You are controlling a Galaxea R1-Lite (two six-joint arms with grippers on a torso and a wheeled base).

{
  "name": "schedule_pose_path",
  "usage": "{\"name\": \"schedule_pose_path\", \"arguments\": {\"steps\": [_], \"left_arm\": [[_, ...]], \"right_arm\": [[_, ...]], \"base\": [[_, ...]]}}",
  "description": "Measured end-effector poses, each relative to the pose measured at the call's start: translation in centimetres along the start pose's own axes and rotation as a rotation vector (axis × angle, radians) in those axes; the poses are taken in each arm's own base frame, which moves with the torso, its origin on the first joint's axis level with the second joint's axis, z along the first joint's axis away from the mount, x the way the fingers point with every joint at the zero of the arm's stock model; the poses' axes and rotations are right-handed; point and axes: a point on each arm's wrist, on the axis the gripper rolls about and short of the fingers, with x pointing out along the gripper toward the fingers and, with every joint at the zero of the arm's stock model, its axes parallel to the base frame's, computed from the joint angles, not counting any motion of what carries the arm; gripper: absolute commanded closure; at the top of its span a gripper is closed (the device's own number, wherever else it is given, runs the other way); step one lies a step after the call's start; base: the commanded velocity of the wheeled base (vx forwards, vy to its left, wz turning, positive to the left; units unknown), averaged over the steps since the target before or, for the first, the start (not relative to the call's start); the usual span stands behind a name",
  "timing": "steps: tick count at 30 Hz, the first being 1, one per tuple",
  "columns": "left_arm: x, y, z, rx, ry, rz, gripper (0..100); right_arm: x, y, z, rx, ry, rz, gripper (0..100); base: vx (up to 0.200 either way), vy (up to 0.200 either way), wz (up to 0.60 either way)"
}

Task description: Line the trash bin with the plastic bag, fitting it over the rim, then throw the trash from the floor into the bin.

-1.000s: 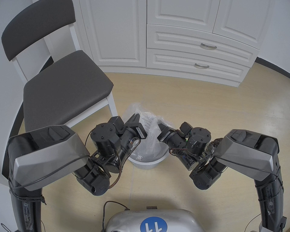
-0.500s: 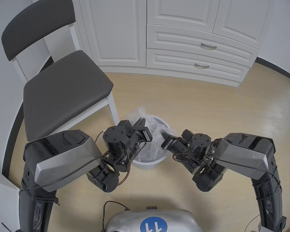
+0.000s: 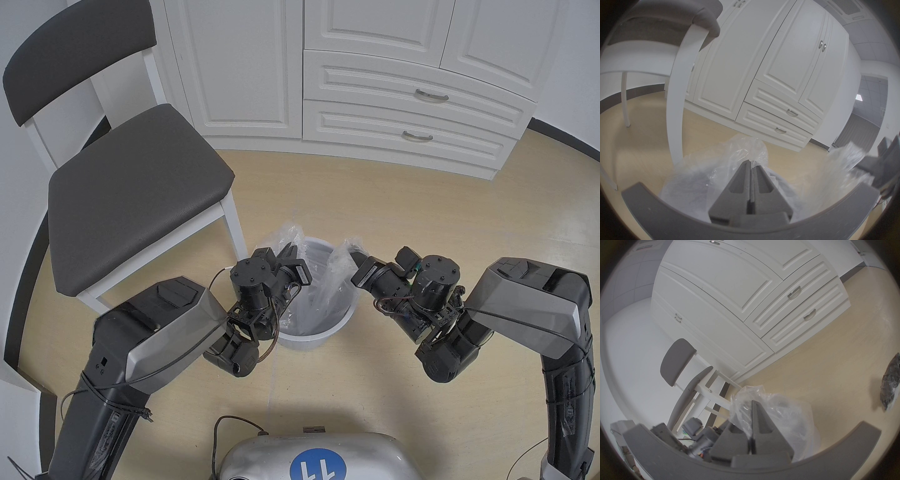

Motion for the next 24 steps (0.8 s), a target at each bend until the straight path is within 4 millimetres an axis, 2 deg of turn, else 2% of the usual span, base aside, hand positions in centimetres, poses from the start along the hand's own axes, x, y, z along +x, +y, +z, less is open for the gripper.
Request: {"name": "schedule_pose_path", "arguments": {"steps": [5, 9, 14, 19, 24], "left_arm": [[0.8, -0.1, -1.7, 0.0, 0.024, -0.001, 100], [0.7, -1.0, -3.1, -0.007, 0.04, -0.022, 100], [0.5, -1.1, -4.1, -0.013, 0.051, -0.021, 100], [0.4, -0.3, -3.9, -0.02, 0.045, 0.005, 100], [-0.3, 0.7, -2.7, -0.033, 0.03, 0.031, 100]], "right_arm": [[-0.1, 0.2, 0.7, -0.001, -0.01, 0.005, 100], [-0.2, 0.2, 0.7, -0.002, -0.003, 0.009, 100], [-0.3, 0.0, 0.5, -0.002, 0.009, 0.008, 100], [-0.3, 0.0, 0.2, -0.001, 0.015, 0.007, 100], [-0.2, -0.2, 0.1, -0.002, 0.014, 0.005, 100]], "base": [[0.0, 0.0, 0.0], [0.0, 0.0, 0.0], [0.0, 0.0, 0.0], [0.0, 0.0, 0.0], [0.0, 0.0, 0.0]]}}
